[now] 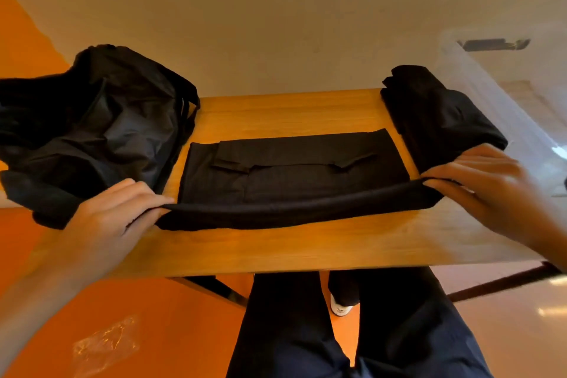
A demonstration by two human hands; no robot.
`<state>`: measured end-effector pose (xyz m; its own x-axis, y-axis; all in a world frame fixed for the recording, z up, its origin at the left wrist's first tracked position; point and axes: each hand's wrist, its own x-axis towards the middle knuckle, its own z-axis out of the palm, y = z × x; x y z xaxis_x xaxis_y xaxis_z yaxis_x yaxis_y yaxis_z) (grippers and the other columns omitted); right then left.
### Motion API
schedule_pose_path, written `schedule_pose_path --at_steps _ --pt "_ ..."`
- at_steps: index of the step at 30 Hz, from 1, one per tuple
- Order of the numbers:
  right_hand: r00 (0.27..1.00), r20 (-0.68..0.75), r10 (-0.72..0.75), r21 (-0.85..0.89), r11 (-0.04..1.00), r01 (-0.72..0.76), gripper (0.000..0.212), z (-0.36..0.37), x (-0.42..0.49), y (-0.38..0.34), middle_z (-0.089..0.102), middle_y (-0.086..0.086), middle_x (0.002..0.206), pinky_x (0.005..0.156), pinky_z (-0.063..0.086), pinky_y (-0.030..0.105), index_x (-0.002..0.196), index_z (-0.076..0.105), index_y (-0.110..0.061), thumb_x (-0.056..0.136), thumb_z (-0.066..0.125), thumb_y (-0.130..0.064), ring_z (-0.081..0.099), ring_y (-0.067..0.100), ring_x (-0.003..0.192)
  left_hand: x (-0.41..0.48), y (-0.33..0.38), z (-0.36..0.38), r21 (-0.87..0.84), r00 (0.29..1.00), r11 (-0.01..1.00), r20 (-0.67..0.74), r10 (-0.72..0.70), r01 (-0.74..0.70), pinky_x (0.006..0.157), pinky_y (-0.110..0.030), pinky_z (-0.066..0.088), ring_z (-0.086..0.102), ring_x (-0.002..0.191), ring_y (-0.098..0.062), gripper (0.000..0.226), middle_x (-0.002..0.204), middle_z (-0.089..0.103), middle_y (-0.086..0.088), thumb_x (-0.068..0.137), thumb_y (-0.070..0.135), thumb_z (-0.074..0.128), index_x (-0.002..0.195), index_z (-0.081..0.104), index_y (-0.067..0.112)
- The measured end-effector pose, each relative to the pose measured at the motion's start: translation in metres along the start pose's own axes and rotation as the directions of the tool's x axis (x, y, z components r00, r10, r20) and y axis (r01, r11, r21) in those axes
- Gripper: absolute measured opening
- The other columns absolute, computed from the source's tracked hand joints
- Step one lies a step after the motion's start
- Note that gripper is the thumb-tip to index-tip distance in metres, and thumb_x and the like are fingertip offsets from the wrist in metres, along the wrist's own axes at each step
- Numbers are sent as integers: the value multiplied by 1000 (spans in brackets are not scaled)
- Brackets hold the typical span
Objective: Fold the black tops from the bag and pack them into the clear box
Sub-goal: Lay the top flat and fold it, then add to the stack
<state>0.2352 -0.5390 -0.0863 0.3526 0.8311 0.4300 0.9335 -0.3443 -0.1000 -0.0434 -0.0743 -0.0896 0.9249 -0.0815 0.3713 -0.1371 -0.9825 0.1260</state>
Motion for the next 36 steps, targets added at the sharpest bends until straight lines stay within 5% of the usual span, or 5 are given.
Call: schedule_pose_path --at_steps 6,12,21,27,36 --pt "997 69 22 -114 993 -14 37 12 33 26 71 -5 81 85 49 44 96 76 -16 103 47 -38 69 17 74 33 -20 -4 -50 998 998 41 -39 41 67 -38 53 62 78 -15 24 83 63 7 94 27 63 101 76 8" --pt "982 128 139 -149 982 -120 37 19 59 38 67 -10 78 88 38 34 94 75 -24 102 46 -45 64 15 78 61 -36 1 -6 984 995 151 -99 101 65 -42 56 62 80 -11 15 86 61 16 88 24 68 99 76 17" --pt "951 245 187 -185 972 -144 46 17 96 51 65 -6 70 74 54 44 86 75 -17 94 39 -46 65 20 67 93 -45 6 -57 975 981 136 -176 185 60 -43 54 60 70 -6 6 81 64 16 92 28 64 90 70 27" --pt "922 301 242 -236 956 -174 43 27 106 64 62 -9 71 83 48 42 85 70 -22 95 38 -49 61 17 70 112 -44 17 89 970 977 130 -204 194 65 -49 57 66 84 -24 11 91 66 6 98 22 61 98 71 17" --pt "911 310 270 -353 923 -154 27 35 116 70 59 -6 83 91 39 45 86 70 -24 93 53 -44 53 23 88 124 -51 25 129 957 966 155 -245 226 65 -46 53 64 76 -28 5 81 64 -1 96 13 65 93 68 10"
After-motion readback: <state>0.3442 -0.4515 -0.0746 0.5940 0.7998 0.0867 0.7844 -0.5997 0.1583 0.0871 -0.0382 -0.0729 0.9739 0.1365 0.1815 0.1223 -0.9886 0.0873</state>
